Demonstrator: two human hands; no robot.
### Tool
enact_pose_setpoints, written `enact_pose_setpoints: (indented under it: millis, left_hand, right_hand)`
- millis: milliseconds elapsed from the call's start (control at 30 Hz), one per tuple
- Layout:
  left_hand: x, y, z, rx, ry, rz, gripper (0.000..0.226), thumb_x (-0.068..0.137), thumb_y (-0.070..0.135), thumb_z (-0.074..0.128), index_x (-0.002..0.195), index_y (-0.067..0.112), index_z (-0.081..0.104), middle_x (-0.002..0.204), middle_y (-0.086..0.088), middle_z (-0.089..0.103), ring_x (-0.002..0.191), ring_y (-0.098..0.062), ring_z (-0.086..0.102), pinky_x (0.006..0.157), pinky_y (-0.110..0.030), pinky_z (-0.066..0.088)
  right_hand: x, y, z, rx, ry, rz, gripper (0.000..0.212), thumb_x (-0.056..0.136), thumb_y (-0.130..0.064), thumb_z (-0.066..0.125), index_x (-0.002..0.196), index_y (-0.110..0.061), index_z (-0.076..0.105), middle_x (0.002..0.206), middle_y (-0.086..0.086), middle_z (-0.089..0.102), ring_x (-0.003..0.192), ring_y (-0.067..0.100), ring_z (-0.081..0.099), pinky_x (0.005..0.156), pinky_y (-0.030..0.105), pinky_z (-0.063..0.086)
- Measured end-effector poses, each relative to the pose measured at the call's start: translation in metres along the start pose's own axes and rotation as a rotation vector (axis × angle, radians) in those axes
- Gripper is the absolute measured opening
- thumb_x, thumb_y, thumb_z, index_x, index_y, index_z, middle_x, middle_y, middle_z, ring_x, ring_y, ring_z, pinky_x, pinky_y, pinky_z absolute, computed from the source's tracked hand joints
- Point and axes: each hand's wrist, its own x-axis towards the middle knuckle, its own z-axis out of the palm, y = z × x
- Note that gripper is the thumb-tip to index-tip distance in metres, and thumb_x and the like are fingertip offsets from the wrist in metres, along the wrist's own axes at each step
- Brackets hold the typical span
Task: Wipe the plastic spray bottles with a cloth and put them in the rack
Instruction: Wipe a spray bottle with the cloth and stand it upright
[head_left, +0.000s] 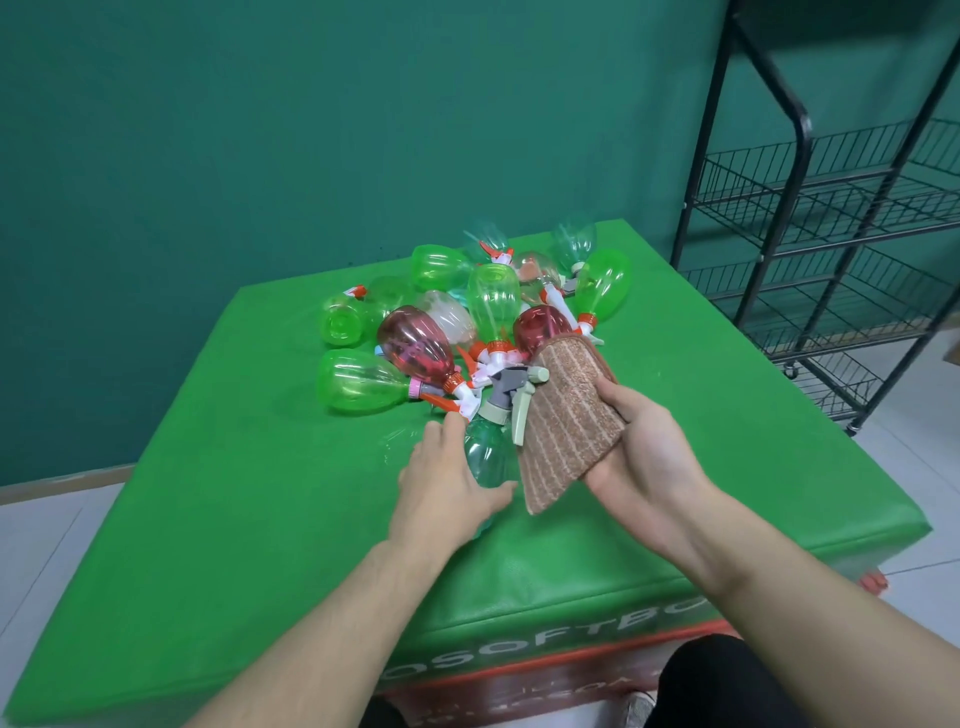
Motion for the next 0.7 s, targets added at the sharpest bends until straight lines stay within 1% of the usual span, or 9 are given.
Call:
enact_pose_setpoints:
  millis: [100, 167, 233, 300, 467, 567, 633, 700]
  left_hand:
    - [-0.001, 0.003, 0.003, 0.066, 0.011, 0.004, 0.075, 0.075, 0.056, 0.082, 0.124, 0.021, 0.037, 0.107, 0.004, 0.042, 0.100, -0.018, 0.048, 0.093, -0.046, 0.049]
    - [-0.002, 0.004, 0.005, 0.125, 0.005, 0.029, 0.077, 0.076, 0.057, 0.079, 0.128, 0.021, 0.036, 0.112, 0.003, 0.042, 0.106, -0.020, 0.048, 0.094, -0.046, 0.048]
    - [-0.004, 0.006, 0.007, 0.173, -0.016, 0.037, 0.078, 0.077, 0.058, 0.077, 0.132, 0.021, 0.035, 0.118, 0.002, 0.041, 0.112, -0.021, 0.047, 0.095, -0.046, 0.047]
    - [-0.005, 0.007, 0.008, 0.198, -0.023, 0.040, 0.077, 0.078, 0.059, 0.075, 0.133, 0.022, 0.034, 0.119, 0.002, 0.040, 0.113, -0.020, 0.047, 0.095, -0.045, 0.046]
    - [-0.003, 0.013, 0.009, 0.208, -0.037, 0.011, 0.075, 0.079, 0.056, 0.076, 0.130, 0.022, 0.032, 0.117, 0.001, 0.039, 0.111, -0.020, 0.049, 0.095, -0.047, 0.046]
    - [-0.001, 0.017, 0.009, 0.209, -0.021, -0.016, 0.077, 0.079, 0.055, 0.077, 0.129, 0.022, 0.030, 0.118, 0.000, 0.040, 0.109, -0.021, 0.052, 0.093, -0.048, 0.047]
    - [-0.001, 0.018, 0.010, 0.210, -0.007, -0.033, 0.078, 0.079, 0.054, 0.078, 0.130, 0.021, 0.029, 0.117, -0.001, 0.041, 0.108, -0.022, 0.053, 0.090, -0.047, 0.046]
    - [-0.002, 0.019, 0.011, 0.199, 0.013, -0.050, 0.079, 0.078, 0.056, 0.079, 0.128, 0.021, 0.028, 0.114, 0.000, 0.040, 0.104, -0.021, 0.052, 0.088, -0.046, 0.046]
  right_hand:
    - [0.004, -0.003, -0.001, -0.014, 0.008, -0.016, 0.034, 0.109, -0.023, 0.037, 0.126, -0.007, 0.062, 0.116, 0.017, 0.074, 0.104, 0.027, 0.069, 0.100, 0.045, 0.051]
    - [0.012, -0.004, 0.002, -0.023, 0.006, -0.002, 0.035, 0.109, -0.022, 0.036, 0.123, -0.006, 0.063, 0.114, 0.018, 0.074, 0.099, 0.027, 0.070, 0.099, 0.045, 0.051]
    - [0.022, -0.003, 0.007, -0.039, 0.003, 0.036, 0.037, 0.109, -0.024, 0.034, 0.119, -0.005, 0.064, 0.115, 0.019, 0.073, 0.103, 0.029, 0.069, 0.104, 0.047, 0.049]
    - [0.032, -0.002, 0.008, -0.043, -0.003, 0.090, 0.040, 0.109, -0.026, 0.033, 0.116, -0.004, 0.065, 0.114, 0.020, 0.073, 0.108, 0.031, 0.068, 0.107, 0.048, 0.046]
    - [0.043, -0.001, 0.002, 0.005, -0.016, 0.119, 0.043, 0.109, -0.026, 0.031, 0.121, -0.002, 0.064, 0.121, 0.021, 0.071, 0.121, 0.033, 0.063, 0.112, 0.050, 0.042]
    - [0.036, -0.005, -0.005, 0.089, -0.005, 0.077, 0.042, 0.109, -0.024, 0.030, 0.131, -0.003, 0.059, 0.126, 0.021, 0.068, 0.127, 0.033, 0.060, 0.111, 0.051, 0.042]
    - [0.029, -0.006, -0.007, 0.125, -0.002, 0.043, 0.040, 0.109, -0.023, 0.030, 0.132, -0.004, 0.058, 0.125, 0.020, 0.069, 0.123, 0.031, 0.063, 0.108, 0.049, 0.045]
    - [0.020, -0.003, -0.008, 0.131, 0.006, 0.027, 0.039, 0.109, -0.023, 0.031, 0.124, -0.004, 0.061, 0.119, 0.019, 0.072, 0.110, 0.029, 0.067, 0.103, 0.046, 0.049]
